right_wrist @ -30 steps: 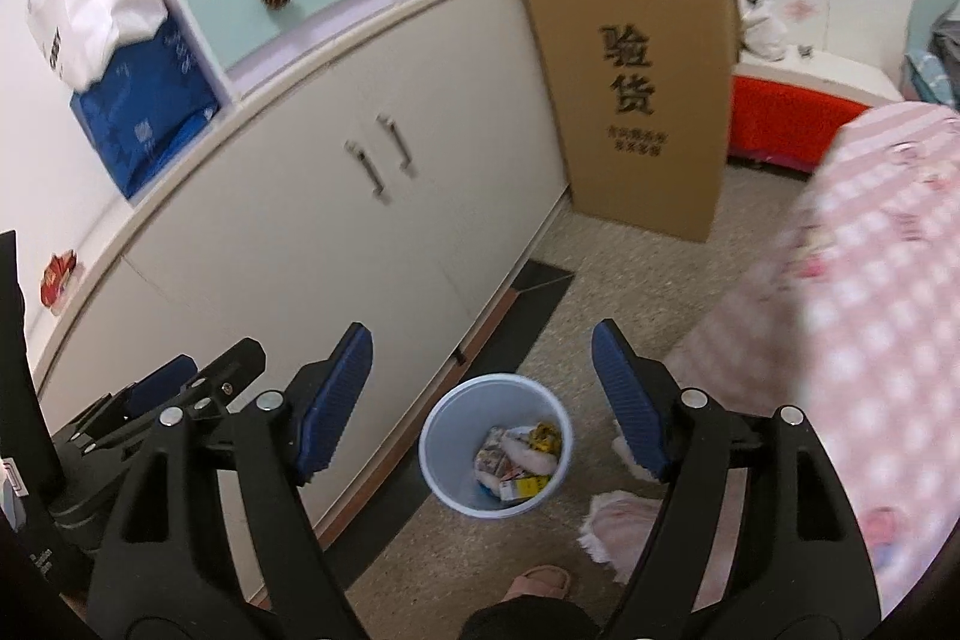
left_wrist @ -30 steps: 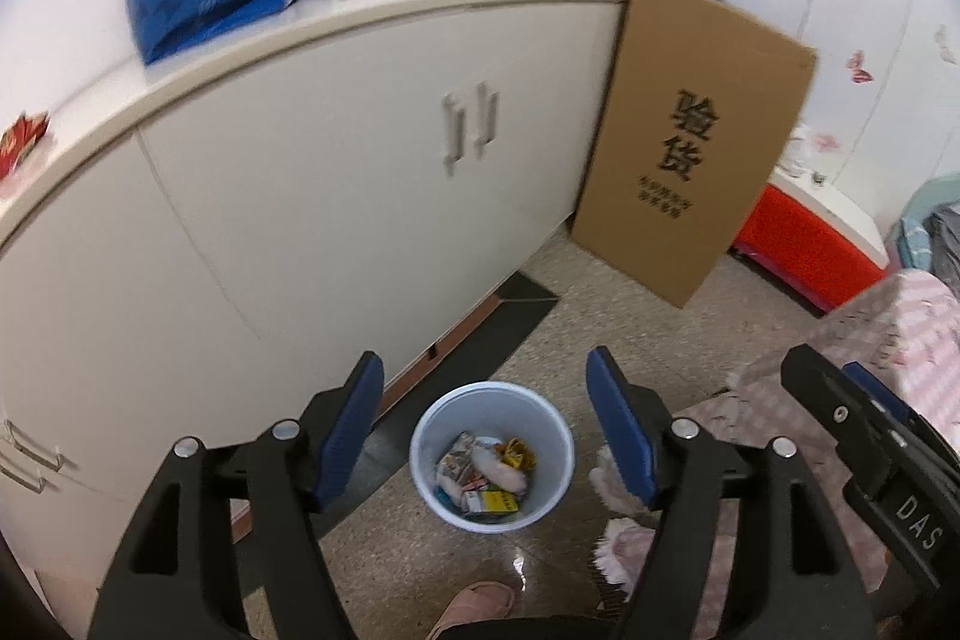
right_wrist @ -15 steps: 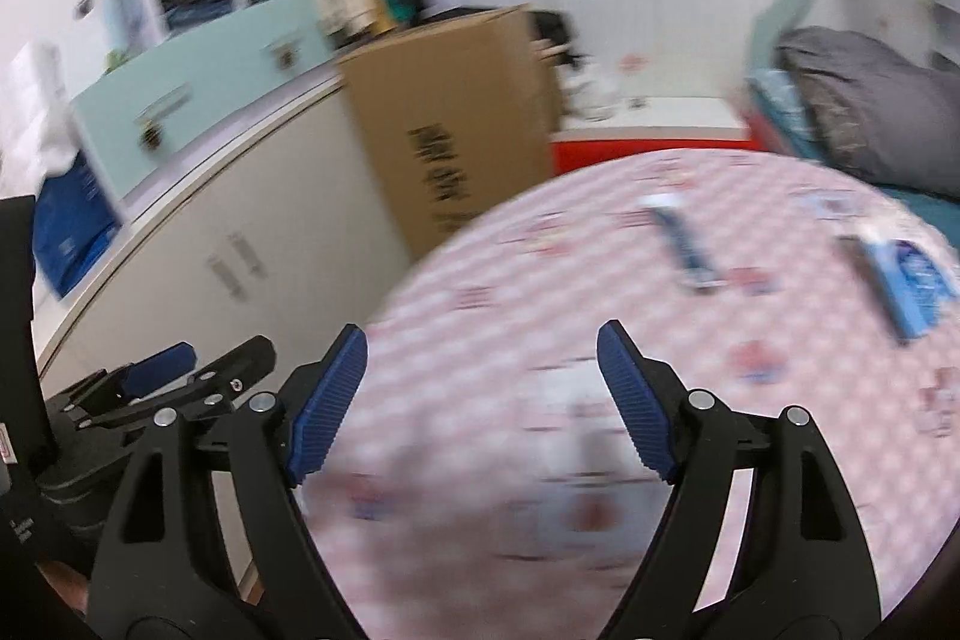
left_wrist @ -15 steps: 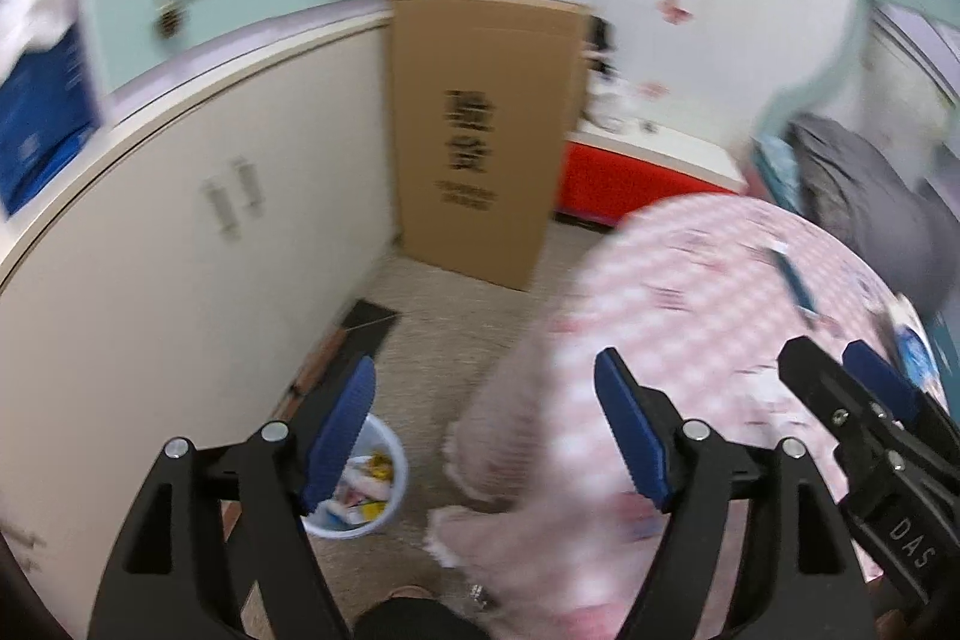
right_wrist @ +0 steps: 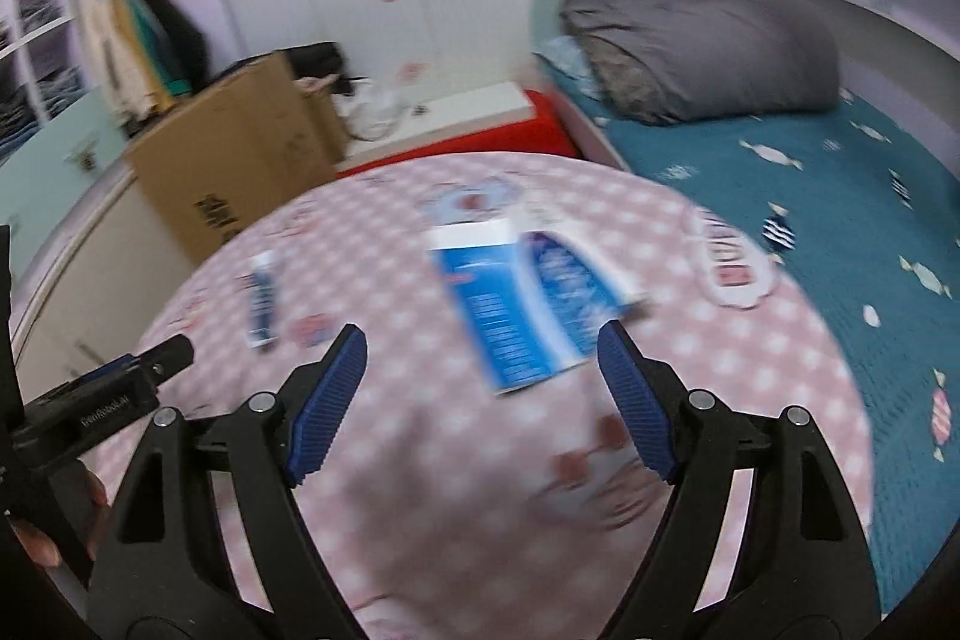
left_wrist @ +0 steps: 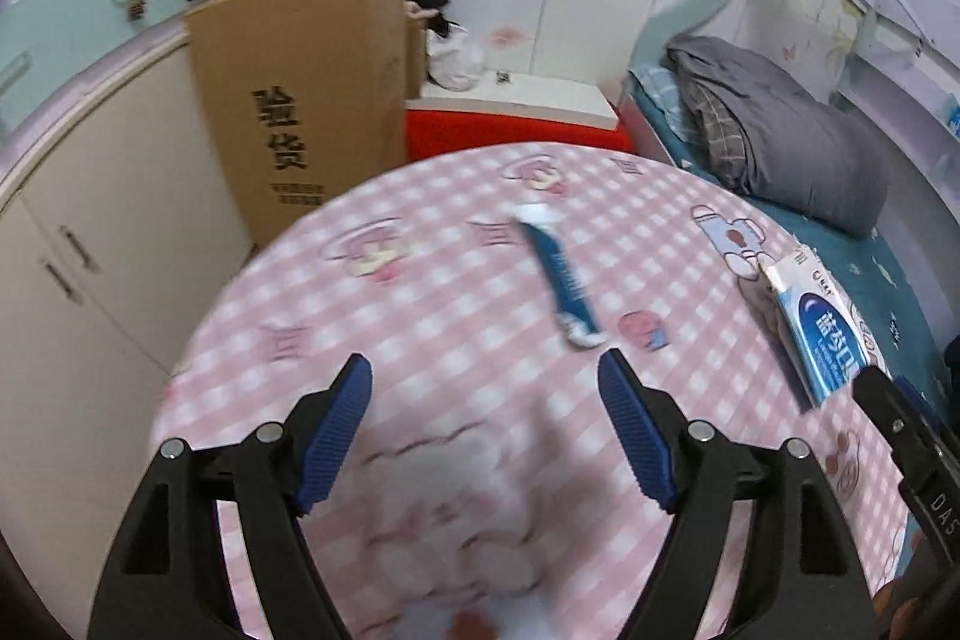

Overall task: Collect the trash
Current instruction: 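Move both open grippers back over the table, then grasp the blue-white box with the right gripper while the left gripper grasps the blue toothpaste tube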

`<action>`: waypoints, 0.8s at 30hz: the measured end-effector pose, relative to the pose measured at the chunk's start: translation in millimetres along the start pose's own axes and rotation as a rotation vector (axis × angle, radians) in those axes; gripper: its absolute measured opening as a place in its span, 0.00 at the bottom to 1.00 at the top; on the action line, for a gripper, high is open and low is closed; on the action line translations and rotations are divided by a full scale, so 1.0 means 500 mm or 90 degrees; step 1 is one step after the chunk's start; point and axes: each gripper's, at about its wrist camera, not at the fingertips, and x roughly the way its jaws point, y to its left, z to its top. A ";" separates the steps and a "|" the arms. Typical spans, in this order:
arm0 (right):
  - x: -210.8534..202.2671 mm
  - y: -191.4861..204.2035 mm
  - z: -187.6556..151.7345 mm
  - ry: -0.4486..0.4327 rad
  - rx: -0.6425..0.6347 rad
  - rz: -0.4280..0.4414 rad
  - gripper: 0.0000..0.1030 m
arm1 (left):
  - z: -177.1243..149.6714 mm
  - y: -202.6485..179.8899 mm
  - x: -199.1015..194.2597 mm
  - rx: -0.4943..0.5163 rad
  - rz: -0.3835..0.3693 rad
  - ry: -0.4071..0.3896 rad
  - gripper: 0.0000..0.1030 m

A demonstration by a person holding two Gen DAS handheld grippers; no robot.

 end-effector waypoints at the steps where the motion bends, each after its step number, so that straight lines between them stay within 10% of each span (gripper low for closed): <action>1: 0.013 -0.015 0.007 0.006 0.003 -0.007 0.76 | 0.006 -0.014 0.017 0.003 0.003 0.005 0.74; 11: 0.133 -0.061 0.043 0.078 -0.018 -0.030 0.75 | 0.041 -0.064 0.126 0.030 0.032 0.031 0.70; 15: 0.146 -0.026 0.043 0.090 -0.057 -0.027 0.37 | 0.047 -0.075 0.146 0.055 0.034 0.032 0.44; 17: 0.143 -0.005 0.037 0.089 -0.081 -0.020 0.30 | 0.051 -0.076 0.148 0.071 0.022 0.032 0.10; 24: 0.109 0.066 0.013 0.091 -0.102 0.048 0.26 | 0.041 -0.040 0.103 0.045 -0.033 0.018 0.07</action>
